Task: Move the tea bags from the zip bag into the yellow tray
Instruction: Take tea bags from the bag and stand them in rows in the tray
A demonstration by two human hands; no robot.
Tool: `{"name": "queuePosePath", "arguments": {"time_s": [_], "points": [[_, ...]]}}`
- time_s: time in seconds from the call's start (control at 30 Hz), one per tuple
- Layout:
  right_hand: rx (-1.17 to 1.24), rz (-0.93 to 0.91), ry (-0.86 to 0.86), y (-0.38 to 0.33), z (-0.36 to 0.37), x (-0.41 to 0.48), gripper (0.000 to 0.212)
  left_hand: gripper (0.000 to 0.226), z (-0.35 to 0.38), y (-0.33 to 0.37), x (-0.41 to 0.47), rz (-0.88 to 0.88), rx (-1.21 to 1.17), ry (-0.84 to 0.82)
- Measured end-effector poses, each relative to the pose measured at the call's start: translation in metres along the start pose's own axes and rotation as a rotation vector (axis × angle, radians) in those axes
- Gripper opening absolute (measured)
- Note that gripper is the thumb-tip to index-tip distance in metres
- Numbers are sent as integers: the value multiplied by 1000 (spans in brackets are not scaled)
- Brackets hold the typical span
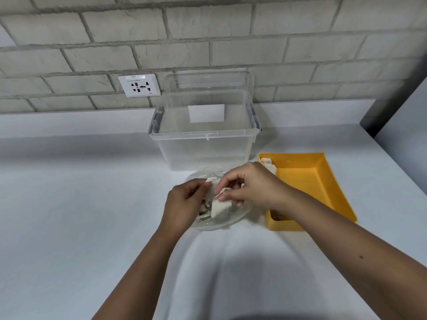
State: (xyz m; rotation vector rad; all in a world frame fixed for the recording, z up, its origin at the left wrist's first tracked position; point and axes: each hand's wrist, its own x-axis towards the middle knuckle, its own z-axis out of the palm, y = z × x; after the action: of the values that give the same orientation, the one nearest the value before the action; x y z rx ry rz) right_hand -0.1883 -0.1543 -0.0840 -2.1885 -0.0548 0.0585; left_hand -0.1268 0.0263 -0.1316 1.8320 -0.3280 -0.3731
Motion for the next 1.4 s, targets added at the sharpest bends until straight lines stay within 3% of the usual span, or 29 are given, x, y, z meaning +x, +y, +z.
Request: {"name": "queuePosePath", "arguments": {"time_s": [0.17,0.4,0.57,0.73,0.9,1.07,1.2,1.27,1.33,1.4], "points": [[-55,8,142,-1,2,12,27,22,3,7,-6,-49,-104,-74],[-125,-4,188,6,14,21,34,18,-2,7,-10,-64,-169,-112],[-90,11,162,15,18,25,37,12,-11,-4,1,-66,-67,95],[-372,74,97,41,24,26,18,12,-21,-8,8,-48,11,218],[-759,124,25,51,46,35,27,12,-21,-11,9,-45,23,221],[-880,172,55,54,64,43,37,12,-19,-10,11,-46,41,221],[-794,147,70,55,55,38,22,12,-20,-12,12,-56,41,221],[-549,182,90,53,43,33,8,12,-21,-12,14,-58,34,220],[-233,217,122,47,28,25,9,12,-23,-12,15,-71,18,218],[-74,202,139,38,14,17,6,12,-24,-11,16,-81,0,209]]}}
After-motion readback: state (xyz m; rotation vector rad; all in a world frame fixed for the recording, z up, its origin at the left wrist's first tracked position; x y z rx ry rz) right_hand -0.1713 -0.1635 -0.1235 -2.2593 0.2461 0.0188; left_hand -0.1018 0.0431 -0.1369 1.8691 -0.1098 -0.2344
